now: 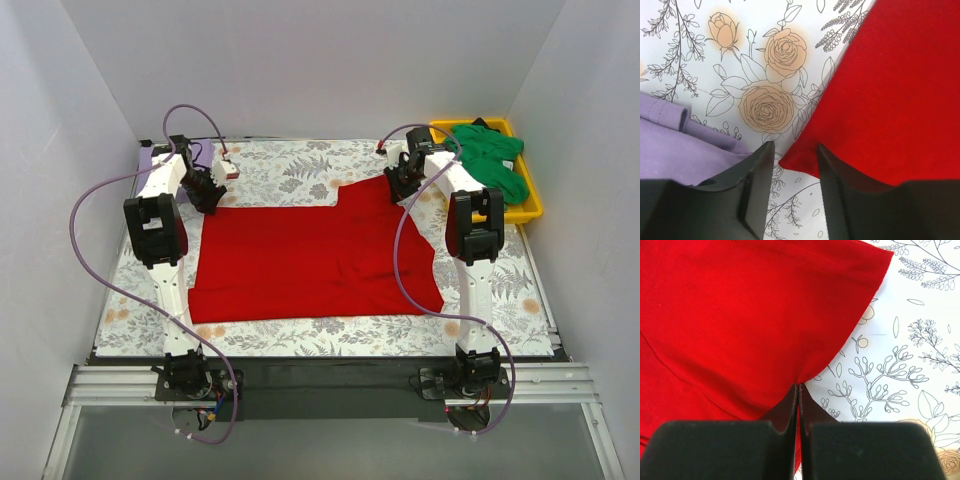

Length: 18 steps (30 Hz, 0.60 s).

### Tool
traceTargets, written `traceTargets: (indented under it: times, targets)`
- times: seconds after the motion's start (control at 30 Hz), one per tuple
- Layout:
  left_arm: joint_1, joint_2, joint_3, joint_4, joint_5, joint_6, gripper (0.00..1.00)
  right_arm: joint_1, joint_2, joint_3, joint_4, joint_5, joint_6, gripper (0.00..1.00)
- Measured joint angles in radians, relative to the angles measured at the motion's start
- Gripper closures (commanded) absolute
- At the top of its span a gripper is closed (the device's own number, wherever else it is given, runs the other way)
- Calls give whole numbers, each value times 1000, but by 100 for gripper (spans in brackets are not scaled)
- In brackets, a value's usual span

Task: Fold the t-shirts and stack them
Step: Fold the tshirt

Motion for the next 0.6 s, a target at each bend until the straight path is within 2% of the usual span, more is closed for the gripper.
traceTargets:
  times: [0.03,0.1,0.27,0.6]
  targets:
    - [0,1,0,-1,-2,5,71,0,0,0,0,0,1,99]
    - [0,2,0,-6,-1,12,74,0,0,0,0,0,2,99]
    - [0,-9,-23,11,11,18,100,0,0,1,-1,-3,2,99]
    - [9,-124,-212,136,32,6,100,-10,-64,-3,-7,-33,-2,99]
